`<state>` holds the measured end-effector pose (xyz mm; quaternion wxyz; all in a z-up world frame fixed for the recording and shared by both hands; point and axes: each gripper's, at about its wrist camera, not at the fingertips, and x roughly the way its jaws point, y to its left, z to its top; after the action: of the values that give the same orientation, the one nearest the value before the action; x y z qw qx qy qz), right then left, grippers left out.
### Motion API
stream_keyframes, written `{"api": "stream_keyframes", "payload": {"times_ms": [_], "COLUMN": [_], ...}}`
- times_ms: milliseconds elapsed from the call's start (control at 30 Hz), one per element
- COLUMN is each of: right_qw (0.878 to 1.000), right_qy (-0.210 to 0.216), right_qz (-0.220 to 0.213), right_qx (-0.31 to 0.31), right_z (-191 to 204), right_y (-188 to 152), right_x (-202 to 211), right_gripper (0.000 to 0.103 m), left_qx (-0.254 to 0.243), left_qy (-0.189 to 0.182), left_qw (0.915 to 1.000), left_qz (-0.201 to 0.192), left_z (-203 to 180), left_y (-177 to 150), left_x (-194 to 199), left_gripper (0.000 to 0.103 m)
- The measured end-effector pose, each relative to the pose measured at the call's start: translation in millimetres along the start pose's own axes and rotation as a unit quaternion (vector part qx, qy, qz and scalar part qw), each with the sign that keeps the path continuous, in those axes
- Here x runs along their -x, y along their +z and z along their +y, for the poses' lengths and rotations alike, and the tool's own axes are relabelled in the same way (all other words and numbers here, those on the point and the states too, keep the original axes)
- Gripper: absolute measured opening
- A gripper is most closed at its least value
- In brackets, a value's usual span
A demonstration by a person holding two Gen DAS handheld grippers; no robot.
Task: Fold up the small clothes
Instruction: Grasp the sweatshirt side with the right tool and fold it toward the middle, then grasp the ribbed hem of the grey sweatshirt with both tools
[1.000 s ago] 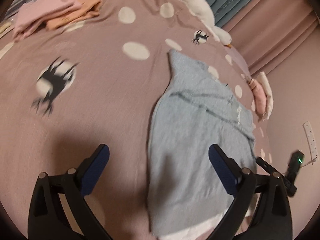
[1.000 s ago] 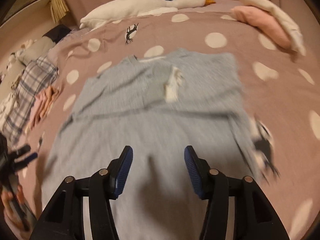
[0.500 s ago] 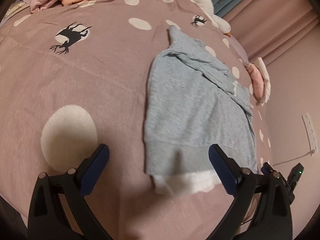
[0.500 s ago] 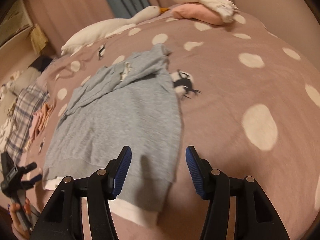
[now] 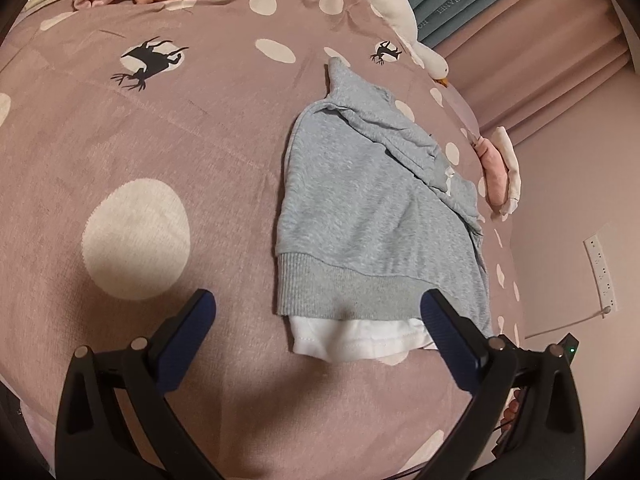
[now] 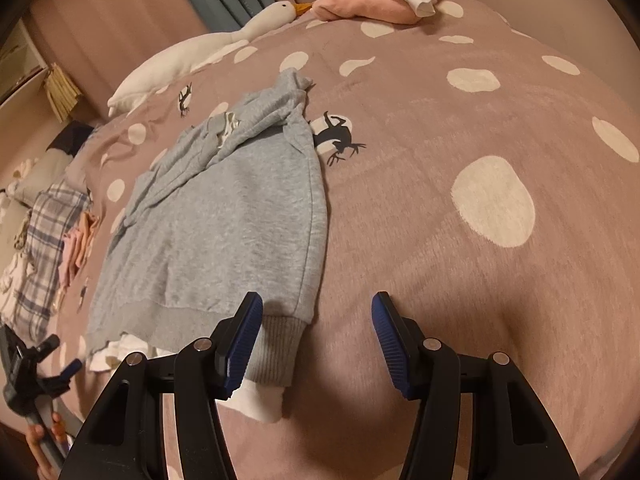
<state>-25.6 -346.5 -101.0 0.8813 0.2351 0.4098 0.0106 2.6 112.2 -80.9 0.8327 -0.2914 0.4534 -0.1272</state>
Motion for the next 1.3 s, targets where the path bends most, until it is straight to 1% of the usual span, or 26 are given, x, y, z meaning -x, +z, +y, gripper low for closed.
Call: {"api": "stream_keyframes", "payload": {"times_ms": [133, 267, 467, 567, 633, 667, 867, 1033, 1300], "right_qw": [1.0, 0.999, 0.998, 0.998, 0.998, 0.998, 0.998, 0.997, 0.998], "right_qy": [-0.005, -0.004, 0.01, 0.013, 0.017, 0.019, 0.024, 0.039, 0.041], "right_qz": [0.003, 0.003, 0.014, 0.017, 0.019, 0.02, 0.024, 0.027, 0.032], "right_qx": [-0.027, -0.04, -0.06, -0.059, -0.058, -0.057, -0.048, -0.053, -0.039], "right_z": [-10.5, -19.2, -28.6, -28.0, -26.7, -25.7, -19.1, -16.6, -7.9], "right_y": [-0.5, -0.9, -2.1, -2.0, -1.1, 0.1, 3.6, 7.2, 9.4], "right_x": [0.5, 3.8, 0.1, -2.2, -3.0, -3.7, -8.6, -14.2, -20.4], "right_gripper": [0.057, 0.057, 0.057, 0.057, 0.062, 0.062, 0.063, 0.063, 0.063], "left_qx": [0.014, 0.022, 0.024, 0.022, 0.021, 0.02, 0.012, 0.007, 0.01], "left_qy": [-0.011, -0.017, -0.017, -0.021, -0.025, -0.026, -0.024, -0.028, -0.034], "left_qw": [0.9998, 0.9995, 0.9994, 0.9994, 0.9992, 0.9992, 0.9991, 0.9988, 0.9985], "left_qz": [0.011, 0.016, 0.016, 0.019, 0.023, 0.025, 0.033, 0.039, 0.043], "left_z": [6.2, 10.2, 10.5, 10.2, 9.7, 9.4, 5.1, 1.1, -1.5], "left_y": [-0.5, -0.1, 5.9, 9.1, 11.1, 11.8, 17.2, 20.1, 22.9], "left_x": [-4.0, -6.5, -13.2, -16.3, -19.4, -20.4, -29.5, -35.1, -41.4], "left_gripper": [0.102, 0.102, 0.102, 0.102, 0.102, 0.102, 0.103, 0.103, 0.103]}}
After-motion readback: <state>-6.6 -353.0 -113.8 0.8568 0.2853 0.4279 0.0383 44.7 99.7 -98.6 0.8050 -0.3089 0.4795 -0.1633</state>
